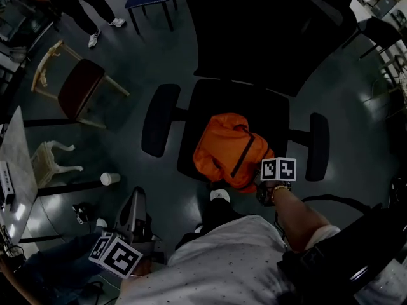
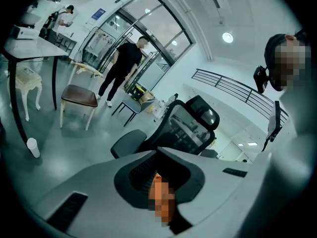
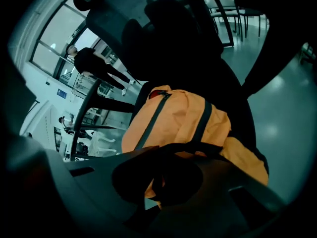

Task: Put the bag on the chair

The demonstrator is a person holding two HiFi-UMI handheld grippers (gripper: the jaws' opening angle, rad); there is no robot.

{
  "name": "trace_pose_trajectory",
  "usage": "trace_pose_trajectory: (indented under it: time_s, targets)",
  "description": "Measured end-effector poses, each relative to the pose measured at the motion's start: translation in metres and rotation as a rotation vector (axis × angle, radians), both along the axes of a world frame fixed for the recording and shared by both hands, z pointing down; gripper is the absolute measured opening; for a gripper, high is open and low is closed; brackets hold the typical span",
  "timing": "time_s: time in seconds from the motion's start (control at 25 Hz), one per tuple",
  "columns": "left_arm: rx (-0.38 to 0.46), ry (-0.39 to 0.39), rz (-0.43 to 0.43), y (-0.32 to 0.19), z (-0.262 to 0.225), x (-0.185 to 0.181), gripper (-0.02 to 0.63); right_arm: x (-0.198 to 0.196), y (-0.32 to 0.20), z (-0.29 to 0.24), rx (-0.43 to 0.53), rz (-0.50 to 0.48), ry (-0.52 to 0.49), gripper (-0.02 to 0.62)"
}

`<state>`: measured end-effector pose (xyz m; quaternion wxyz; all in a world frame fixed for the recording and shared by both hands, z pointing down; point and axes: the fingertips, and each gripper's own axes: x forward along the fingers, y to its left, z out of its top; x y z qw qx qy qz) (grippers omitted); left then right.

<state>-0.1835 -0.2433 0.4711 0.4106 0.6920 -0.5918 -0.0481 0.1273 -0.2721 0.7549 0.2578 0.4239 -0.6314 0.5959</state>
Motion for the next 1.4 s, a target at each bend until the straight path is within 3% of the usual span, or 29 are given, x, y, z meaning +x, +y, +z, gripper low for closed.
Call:
trace_pose_trajectory:
  time_s: [0.28,0.52,0.76,0.96,1.24,1.4]
  targets:
    - [0.010,-0.013,0.001,-0.005,-0.003,0.002,-0.003,0.006,0.006,0.007,-0.082,0.009,0.001,0.003]
    - [0.005,-0.014,0.002,0.001,-0.001,0.006,-0.003,0.015,0.008,0.010,-0.053,0.014,0.043,0.006]
    - [0.007,-0.015,0.004,0.012,-0.005,0.011,-0.003,0.020,0.008,0.001,-0.022,0.089,-0.026,0.008]
    - [0.008,-0.024,0.003,0.022,-0.009,0.016,-0.003,0.034,0.015,-0.002,-0.031,0.216,-0.116,0.158]
    - [0.027,-0.053,0.012,0.029,-0.023,0.020,-0.003,0.053,0.025,-0.004,-0.029,0.365,-0.182,0.158]
    - [0.028,-0.067,0.018,0.035,-0.026,0.020,-0.003,0.058,0.020,0.000,-0.019,0.401,-0.128,0.158]
